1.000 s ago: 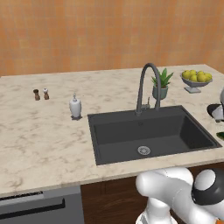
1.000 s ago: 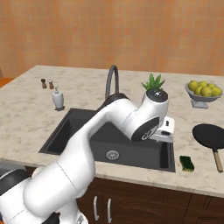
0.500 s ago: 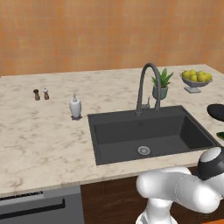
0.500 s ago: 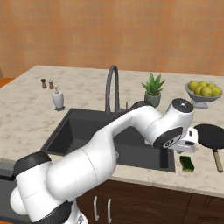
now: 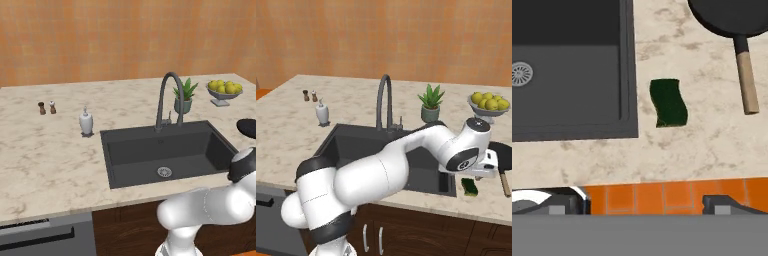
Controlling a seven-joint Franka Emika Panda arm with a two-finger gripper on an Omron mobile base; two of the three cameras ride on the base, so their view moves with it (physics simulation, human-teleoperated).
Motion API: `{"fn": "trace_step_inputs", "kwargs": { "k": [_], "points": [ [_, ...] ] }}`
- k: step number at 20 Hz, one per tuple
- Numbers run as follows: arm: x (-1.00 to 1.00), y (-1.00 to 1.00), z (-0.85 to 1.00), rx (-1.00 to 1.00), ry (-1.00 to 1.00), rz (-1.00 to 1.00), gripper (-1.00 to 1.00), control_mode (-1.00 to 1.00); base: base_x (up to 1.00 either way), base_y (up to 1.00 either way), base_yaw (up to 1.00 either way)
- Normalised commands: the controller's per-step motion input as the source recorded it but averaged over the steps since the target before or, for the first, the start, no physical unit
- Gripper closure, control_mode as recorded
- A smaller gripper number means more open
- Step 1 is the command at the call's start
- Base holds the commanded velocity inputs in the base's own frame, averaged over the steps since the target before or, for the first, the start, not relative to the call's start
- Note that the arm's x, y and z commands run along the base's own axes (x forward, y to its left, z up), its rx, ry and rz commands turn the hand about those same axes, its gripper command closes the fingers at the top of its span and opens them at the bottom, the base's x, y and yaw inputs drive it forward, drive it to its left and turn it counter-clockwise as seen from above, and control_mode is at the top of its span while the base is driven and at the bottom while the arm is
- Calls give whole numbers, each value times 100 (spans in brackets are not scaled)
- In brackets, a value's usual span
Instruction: Pick the pan and sponge and place them into the sink. Then turn on the water.
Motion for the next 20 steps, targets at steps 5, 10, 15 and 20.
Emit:
{"fn": "trace_step_inputs", "kwargs": {
  "k": [5,10,15,20],
  "points": [
    [12,-62,-28,-1,0,2,-100,-100,0,0,0],
    [18,-59,-27,0,0,1,-100,-100,0,0,0],
    [39,-43,-19,0,2,1,-100,-100,0,0,0],
    [31,-38,-21,0,2,2,-100,-100,0,0,0]
  ]
}}
